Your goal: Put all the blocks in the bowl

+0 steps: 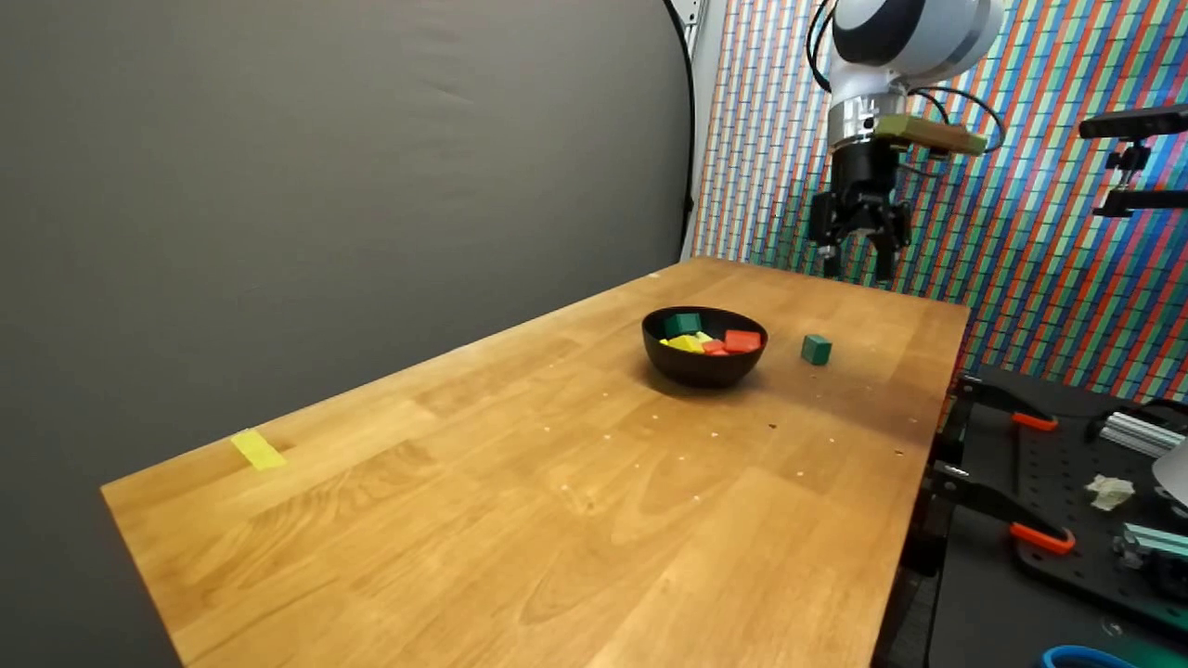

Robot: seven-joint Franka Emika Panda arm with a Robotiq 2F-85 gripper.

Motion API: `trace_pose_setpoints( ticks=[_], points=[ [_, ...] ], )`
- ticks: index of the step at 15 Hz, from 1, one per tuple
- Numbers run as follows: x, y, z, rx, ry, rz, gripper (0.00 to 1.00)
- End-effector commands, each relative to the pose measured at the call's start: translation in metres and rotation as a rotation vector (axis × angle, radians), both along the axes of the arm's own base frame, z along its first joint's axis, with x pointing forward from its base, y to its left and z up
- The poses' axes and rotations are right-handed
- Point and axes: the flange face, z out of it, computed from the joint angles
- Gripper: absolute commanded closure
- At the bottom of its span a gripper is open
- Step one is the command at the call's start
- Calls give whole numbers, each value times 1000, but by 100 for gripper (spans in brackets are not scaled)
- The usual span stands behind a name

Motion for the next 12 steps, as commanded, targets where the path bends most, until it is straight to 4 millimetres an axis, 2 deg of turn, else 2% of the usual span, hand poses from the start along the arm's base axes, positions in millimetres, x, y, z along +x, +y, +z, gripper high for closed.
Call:
trace_pose_setpoints(
  ticks=[1,5,6,8,12],
  points=[
    [0,-9,-33,0,-124,-132,0],
    [1,-19,-41,-152,-267,-147,0],
    [3,-18,-45,-100,-201,-152,0],
    [2,-20,-46,-131,-234,-156,0],
    [9,-17,-70,-109,-165,-149,0]
  ],
)
